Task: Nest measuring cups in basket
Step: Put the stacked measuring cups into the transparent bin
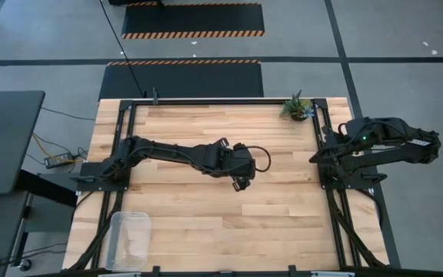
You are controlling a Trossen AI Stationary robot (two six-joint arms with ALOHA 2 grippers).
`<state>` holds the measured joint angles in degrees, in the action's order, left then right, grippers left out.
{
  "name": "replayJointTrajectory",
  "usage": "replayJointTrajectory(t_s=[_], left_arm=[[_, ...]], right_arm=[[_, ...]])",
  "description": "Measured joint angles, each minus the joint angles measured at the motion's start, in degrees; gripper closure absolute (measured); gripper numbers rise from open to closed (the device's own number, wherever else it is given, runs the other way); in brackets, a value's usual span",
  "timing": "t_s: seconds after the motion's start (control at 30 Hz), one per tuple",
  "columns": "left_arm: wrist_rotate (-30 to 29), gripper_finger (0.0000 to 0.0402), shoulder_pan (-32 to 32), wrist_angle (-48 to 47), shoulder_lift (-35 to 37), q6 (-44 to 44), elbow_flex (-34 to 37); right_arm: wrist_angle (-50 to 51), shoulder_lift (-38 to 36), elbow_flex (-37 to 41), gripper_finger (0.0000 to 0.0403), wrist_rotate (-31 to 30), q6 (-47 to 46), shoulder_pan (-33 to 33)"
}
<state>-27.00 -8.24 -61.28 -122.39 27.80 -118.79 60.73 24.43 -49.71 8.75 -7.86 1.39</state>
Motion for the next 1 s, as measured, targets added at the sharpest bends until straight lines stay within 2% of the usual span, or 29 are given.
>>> replayJointTrajectory(t_s=[0.13,0.33,0.73,0.83,1.0], left_arm=[[0.02,0.0393,-0.69,1.03,-1.82,0.88,0.03],[0.22,0.0393,-0.96,3.07,-4.01,6.65,0.03],[0.19,0.0393,2.09,7.55,-4.22,23.67,0.05],[1.37,0.0393,2.27,7.24,-4.55,28.68,0.05],[3.79,0.0393,2.29,8.42,-4.7,31.96,0.05]], right_arm=[[-1.91,0.0,0.0,0.0385,-0.03,0.02,0.0],[-5.35,0.0,0.0,0.0386,-0.04,0.04,0.0],[-11.47,0.0,0.0,0.0386,-0.04,0.07,0.0],[-13.02,0.0,0.0,0.0386,-0.04,0.07,0.0],[-15.08,0.0,0.0,0.0386,-0.04,0.07,0.0]])
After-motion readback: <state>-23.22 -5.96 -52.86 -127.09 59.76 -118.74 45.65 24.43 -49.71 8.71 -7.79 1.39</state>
